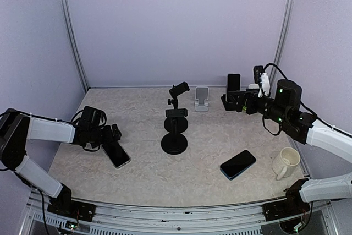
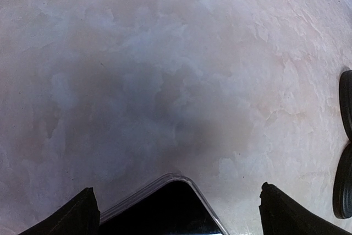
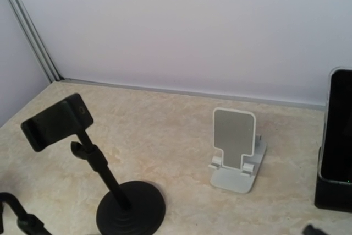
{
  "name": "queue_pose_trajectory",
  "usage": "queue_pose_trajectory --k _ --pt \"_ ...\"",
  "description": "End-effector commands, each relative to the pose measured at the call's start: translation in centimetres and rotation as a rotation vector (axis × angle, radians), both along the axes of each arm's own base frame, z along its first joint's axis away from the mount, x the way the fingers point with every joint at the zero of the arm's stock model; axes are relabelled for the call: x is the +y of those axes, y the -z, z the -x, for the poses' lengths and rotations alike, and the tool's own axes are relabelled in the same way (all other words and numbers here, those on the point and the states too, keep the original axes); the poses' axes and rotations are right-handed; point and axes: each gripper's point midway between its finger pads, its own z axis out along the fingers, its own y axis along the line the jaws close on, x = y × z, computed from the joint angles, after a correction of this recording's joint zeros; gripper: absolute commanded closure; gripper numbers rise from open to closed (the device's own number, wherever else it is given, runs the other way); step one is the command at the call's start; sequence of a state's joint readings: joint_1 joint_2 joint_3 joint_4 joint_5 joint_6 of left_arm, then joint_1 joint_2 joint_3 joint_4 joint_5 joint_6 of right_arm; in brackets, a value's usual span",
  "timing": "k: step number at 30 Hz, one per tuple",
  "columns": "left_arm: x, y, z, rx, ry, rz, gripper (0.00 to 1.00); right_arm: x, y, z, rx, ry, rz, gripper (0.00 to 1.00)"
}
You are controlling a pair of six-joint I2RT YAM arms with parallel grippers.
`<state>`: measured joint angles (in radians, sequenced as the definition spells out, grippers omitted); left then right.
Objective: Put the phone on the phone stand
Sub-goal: Move the phone to the center of the board.
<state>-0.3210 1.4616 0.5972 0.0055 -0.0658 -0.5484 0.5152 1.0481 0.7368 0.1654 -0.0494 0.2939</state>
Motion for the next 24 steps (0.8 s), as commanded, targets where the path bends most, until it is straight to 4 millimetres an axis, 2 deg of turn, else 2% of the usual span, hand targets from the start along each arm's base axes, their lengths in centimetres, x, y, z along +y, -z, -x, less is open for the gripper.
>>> queue_pose_trajectory --k 1,9,17,21,24 --pt "-1.1 -0.8 -1.2 -0.036 0.05 0.029 0.01 0.3 -0.7 1.1 -0.015 -0.03 -0.021 0.0" --pt "-1.9 -0.3 0.0 -0.021 0.072 0.092 0.01 0.8 -2.3 1.9 -0.039 -0.086 0.016 0.0" --pt "-2.3 -0.5 1.9 -0.023 0.074 0.123 0.01 1.7 -6.3 3.6 -0.094 -0.17 0.036 0.0" --pt "-2.6 -0.3 2.4 -0.003 0.084 0.122 0.01 3.0 -7.8 4.9 -0.119 -0.249 0.031 0.0" --pt "-3.7 -0.3 3.2 0.003 0.107 0.13 0.01 5.2 -8.8 6.7 -0.139 -0.351 0.059 0.0"
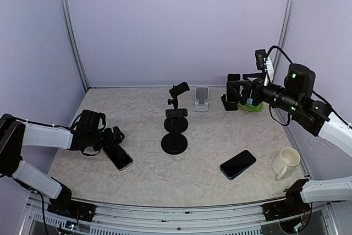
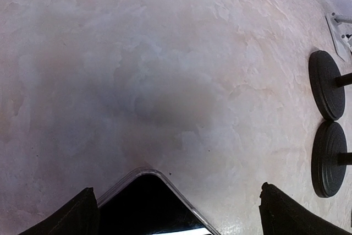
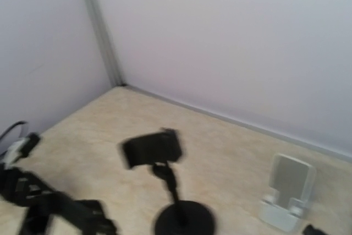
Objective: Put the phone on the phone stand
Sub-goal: Move the phone to the center of the board.
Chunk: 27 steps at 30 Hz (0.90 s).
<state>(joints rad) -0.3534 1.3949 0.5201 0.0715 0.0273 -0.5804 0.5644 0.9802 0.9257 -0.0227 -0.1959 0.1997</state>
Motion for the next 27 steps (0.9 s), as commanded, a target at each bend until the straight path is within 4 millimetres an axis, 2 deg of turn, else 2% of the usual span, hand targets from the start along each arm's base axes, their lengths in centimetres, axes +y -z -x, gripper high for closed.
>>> queue_pose_trajectory --k 1,6,11,13,16,18,20,23,27 --pt "-1.9 0.2 1.8 0.027 0.048 0.027 0.01 3.4 -1.7 3.2 -0.038 -0.174 0.058 0.0" --pt "-3.6 0.6 3.1 0.046 0.076 0.023 0.01 7.3 -1.7 6.0 -0.057 -0.324 0.144 0.0" --pt "-4.0 0.8 4.0 0.053 0.078 0.026 0.01 11.2 -0.5 8.4 -0.059 -0.453 0.216 0.0" --pt "-3.6 -0.2 3.7 0.021 0.064 0.014 0.01 12.8 0.1 9.9 -0.07 -0.516 0.251 0.0" --pt "-2.7 -2.9 2.6 -0.064 0.037 0.004 0.01 15.1 1.2 12.0 -0.088 -0.6 0.292 0.0" --pt "-1.7 -4.9 1.6 -0.117 0.014 0.014 0.01 16.1 1.8 12.9 -0.097 -0.638 0.309 0.0" --pt "-0.3 -5.9 0.8 -0.139 -0.016 0.013 0.01 16.9 2.2 13.4 -0.092 -0.66 0.318 0.0" --pt "1.5 -5.2 0.1 -0.103 -0.052 -0.013 0.01 17.6 2.7 13.8 -0.088 -0.678 0.325 0.0" --pt "1.8 -3.2 0.1 -0.043 -0.049 -0.042 0.01 18.0 3.0 14.1 -0.089 -0.695 0.324 0.0"
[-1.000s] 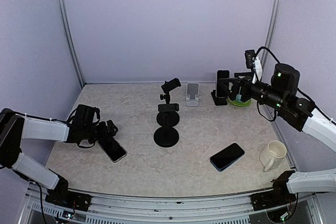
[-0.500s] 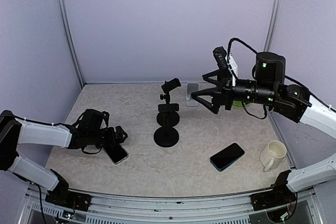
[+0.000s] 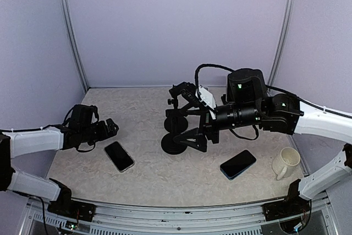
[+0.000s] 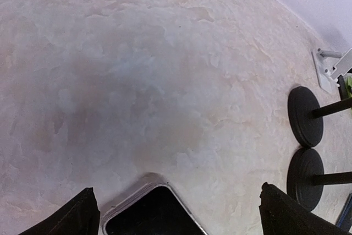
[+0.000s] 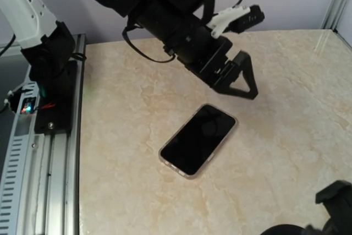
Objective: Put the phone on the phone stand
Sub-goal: Move the phone to the center of the board.
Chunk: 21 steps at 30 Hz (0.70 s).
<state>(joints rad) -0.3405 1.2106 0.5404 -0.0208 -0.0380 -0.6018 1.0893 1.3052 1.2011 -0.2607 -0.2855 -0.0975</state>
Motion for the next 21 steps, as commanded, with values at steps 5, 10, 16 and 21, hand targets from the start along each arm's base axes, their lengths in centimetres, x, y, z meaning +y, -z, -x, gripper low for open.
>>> queue_pose_trajectory --k 5,10,16,21 --pt "-0.1 3.6 0.3 0.11 0.032 -0.045 0.01 0.7 -0.9 0.7 -0.008 -0.034 -0.011 0.0" --pt "-0.4 4.6 0.4 0.127 0.042 -0.039 0.01 1.1 0.6 0.6 0.037 -0.022 0.046 0.0" --pt "-1.0 5.6 0.8 0.135 0.07 -0.013 0.01 1.4 2.7 0.3 0.067 -0.006 0.122 0.0" --pt "-1.3 6.1 1.3 0.141 0.087 0.0 0.01 1.3 3.0 -0.2 0.075 0.032 0.127 0.0"
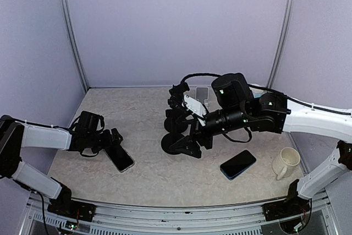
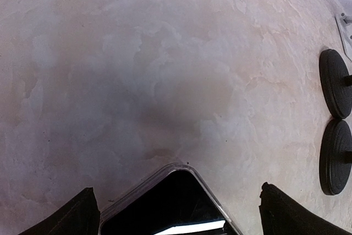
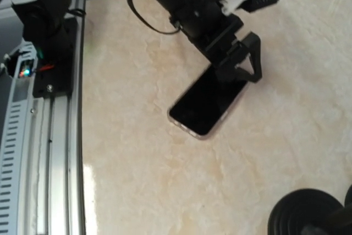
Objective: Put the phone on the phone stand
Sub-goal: Move the phone to the center of the board.
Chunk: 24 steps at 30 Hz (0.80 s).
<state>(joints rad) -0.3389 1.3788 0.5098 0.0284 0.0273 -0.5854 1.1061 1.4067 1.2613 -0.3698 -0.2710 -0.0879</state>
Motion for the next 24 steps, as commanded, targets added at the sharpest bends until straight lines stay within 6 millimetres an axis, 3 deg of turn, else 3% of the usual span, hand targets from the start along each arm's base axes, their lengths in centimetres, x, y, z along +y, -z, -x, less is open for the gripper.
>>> queue_pose_trajectory --k 1,9,13,15,20,24 --pt "-0.6 0.5 0.4 -0.006 0.032 0.026 0.01 -0.1 -0.7 -0.3 0.002 0.056 -0.016 0.0" --pt "-1.8 0.9 1.5 0.007 0.058 0.049 0.01 -1.3 -1.3 -1.1 0.1 0.214 -0.102 0.0" --pt "-3.1 1.5 2.2 0.024 0.086 0.052 0.01 -1.2 -1.9 0.3 0.078 0.114 -0.064 0.0" --pt "-3.9 2.0 2.6 0.04 0.096 0.055 0.01 -1.6 -1.7 -0.8 0.046 0.169 -0.046 0.0" --pt "-5.6 3.0 4.2 0.075 0.116 0.041 0.01 -1.0 -0.1 -0.5 0.066 0.132 0.023 0.0" --pt "-5.7 3.3 5.3 0.089 0.097 0.027 0.01 -0.3 1.9 -0.4 0.092 0.114 0.077 0.0"
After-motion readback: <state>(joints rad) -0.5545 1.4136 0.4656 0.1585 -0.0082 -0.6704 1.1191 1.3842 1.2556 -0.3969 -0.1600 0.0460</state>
